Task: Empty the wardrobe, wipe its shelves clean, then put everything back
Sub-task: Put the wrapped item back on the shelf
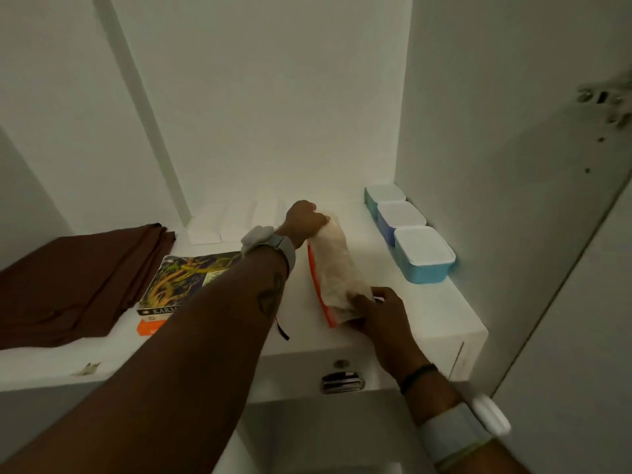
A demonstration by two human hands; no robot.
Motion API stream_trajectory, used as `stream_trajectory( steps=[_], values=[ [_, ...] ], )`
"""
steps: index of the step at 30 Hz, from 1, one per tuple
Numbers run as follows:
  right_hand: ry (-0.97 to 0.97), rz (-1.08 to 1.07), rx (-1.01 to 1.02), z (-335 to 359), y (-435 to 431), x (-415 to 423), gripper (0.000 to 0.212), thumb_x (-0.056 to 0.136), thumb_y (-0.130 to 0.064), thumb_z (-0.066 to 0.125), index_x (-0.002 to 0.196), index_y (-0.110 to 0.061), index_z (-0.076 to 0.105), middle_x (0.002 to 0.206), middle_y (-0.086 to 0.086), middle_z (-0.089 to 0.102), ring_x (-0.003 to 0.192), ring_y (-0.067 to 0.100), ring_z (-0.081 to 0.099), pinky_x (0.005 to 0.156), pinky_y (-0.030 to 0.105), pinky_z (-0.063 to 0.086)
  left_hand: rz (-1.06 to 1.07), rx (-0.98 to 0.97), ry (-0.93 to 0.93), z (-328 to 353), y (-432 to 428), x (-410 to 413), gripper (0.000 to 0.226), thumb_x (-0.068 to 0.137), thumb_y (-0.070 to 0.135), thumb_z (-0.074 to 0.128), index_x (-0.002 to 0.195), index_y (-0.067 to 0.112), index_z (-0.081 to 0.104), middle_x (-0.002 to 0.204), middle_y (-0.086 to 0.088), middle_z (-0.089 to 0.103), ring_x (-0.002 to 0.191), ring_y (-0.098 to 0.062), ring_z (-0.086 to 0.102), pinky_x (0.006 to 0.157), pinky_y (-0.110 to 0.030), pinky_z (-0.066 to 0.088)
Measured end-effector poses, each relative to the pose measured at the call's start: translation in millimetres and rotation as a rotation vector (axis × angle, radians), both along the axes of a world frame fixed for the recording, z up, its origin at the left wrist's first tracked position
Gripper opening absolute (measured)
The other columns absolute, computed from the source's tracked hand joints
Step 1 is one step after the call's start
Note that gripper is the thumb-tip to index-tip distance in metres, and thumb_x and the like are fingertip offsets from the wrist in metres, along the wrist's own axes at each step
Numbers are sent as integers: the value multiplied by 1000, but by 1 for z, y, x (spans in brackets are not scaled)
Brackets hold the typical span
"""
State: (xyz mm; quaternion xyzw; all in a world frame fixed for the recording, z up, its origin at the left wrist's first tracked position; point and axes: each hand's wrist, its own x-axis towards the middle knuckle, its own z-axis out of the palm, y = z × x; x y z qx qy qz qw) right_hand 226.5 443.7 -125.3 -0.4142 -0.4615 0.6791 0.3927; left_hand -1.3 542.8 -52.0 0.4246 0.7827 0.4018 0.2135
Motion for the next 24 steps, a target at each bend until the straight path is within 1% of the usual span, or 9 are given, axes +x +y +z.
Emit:
stream_trajectory(
  steps=[3, 5, 8, 10, 12, 14, 17, 21, 24],
  values=[
    [-265, 107, 71, 6, 17, -10, 39, 91, -30, 74, 114, -5, 54, 99, 23, 69, 63, 28, 71, 51, 35, 58, -112, -158, 154, -10, -4, 7, 91, 89, 36, 74, 156, 4, 23, 156, -17, 36, 141, -34, 39, 114, -43, 39],
    [-518, 199, 211, 9, 18, -9, 39, 92, -45, 69, 110, -13, 54, 92, 16, 69, 54, 21, 68, 49, 32, 56, -191, -249, 262, -16, -14, 16, 80, 92, 37, 69, 155, 6, 28, 153, -17, 40, 139, -33, 40, 113, -40, 38],
    [-830, 108, 519, 4, 25, -5, 46, 92, -57, 61, 117, -18, 60, 111, 5, 65, 92, 22, 67, 78, 37, 57, -146, -241, 289, -32, -32, 30, 75, 93, 50, 58, 153, 11, 33, 150, -15, 43, 135, -35, 45, 111, -45, 41],
    [-780, 43, 634, 0, 36, -5, 54, 96, -52, 58, 138, -19, 52, 136, 3, 55, 119, 23, 57, 99, 35, 47, -108, -204, 297, -48, -53, 40, 72, 98, 53, 47, 156, 16, 27, 157, -15, 33, 141, -36, 37, 116, -48, 35],
    [-669, 154, 652, -3, 45, -7, 57, 101, -44, 52, 152, -24, 39, 152, -2, 44, 137, 19, 45, 113, 32, 34, -106, -148, 258, -66, -80, 56, 62, 105, 47, 37, 158, 19, 22, 163, -14, 22, 147, -34, 28, 120, -47, 26],
    [-741, 309, 734, -14, 46, -12, 52, 106, -41, 39, 156, -31, 27, 161, -5, 33, 147, 15, 31, 123, 36, 18, -115, -53, 200, -81, -106, 71, 57, 107, 44, 33, 159, 24, 21, 165, -11, 20, 151, -30, 22, 123, -46, 22],
    [-887, 343, 843, -28, 43, -19, 51, 108, -40, 25, 158, -34, 18, 165, -8, 24, 152, 11, 20, 125, 40, 3, -88, 27, 147, -97, -115, 72, 57, 105, 47, 29, 159, 31, 21, 164, -4, 25, 152, -23, 21, 124, -46, 19],
    [-955, 323, 869, -30, 46, -25, 53, 108, -42, 25, 159, -33, 13, 166, -7, 21, 152, 14, 19, 125, 44, 5, -51, 9, 266, -100, -107, 68, 53, 108, 41, 31, 159, 32, 19, 164, -1, 28, 151, -19, 22, 126, -38, 13],
    [-978, 318, 893, -30, 47, -25, 60, 104, -50, 21, 160, -29, 15, 165, -4, 24, 150, 16, 24, 124, 45, 11, -47, 32, 248, -100, -103, 67, 56, 105, 47, 29, 158, 31, 23, 162, -1, 32, 149, -18, 26, 125, -38, 15]
  ],
)
